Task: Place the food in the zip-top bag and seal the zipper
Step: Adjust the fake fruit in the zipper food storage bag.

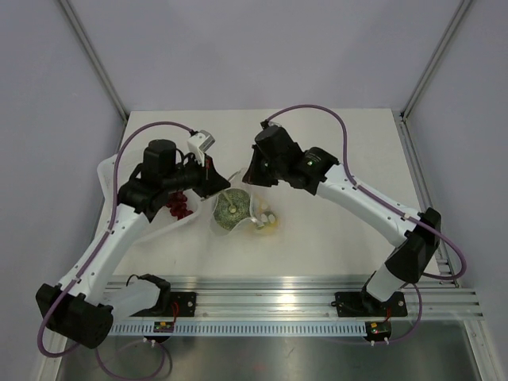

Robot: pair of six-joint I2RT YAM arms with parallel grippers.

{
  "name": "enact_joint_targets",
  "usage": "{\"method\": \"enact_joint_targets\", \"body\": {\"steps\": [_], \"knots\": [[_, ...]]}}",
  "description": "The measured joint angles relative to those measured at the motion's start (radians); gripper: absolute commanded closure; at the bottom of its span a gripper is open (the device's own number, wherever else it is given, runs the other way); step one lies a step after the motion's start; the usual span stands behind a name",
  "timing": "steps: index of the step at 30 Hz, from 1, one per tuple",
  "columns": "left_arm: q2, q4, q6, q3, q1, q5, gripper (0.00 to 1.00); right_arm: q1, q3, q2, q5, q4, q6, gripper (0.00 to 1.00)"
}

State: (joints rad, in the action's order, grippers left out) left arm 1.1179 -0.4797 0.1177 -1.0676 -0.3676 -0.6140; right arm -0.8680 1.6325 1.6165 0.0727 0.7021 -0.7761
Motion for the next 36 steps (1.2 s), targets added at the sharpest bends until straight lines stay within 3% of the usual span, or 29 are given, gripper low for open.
{"method": "enact_joint_targets", "body": {"steps": [15, 21, 29, 36], "knots": [[-0.134, -0.002, 0.031, 0.021, 0.000, -0.057, 1.00, 0.005, 0.047, 0.055, 0.022, 0.036, -0.043, 1.00], [-0.058, -0.035, 0.019, 0.014, -0.012, -0.085, 1.00, 0.005, 0.062, 0.055, 0.016, 0.045, -0.042, 1.00], [0.057, -0.060, 0.054, -0.004, -0.086, -0.005, 1.00, 0.002, 0.067, 0.051, 0.016, 0.053, -0.036, 1.00], [0.131, -0.081, 0.122, -0.085, -0.168, 0.182, 1.00, -0.011, 0.047, 0.035, 0.031, 0.047, -0.040, 1.00]]}}
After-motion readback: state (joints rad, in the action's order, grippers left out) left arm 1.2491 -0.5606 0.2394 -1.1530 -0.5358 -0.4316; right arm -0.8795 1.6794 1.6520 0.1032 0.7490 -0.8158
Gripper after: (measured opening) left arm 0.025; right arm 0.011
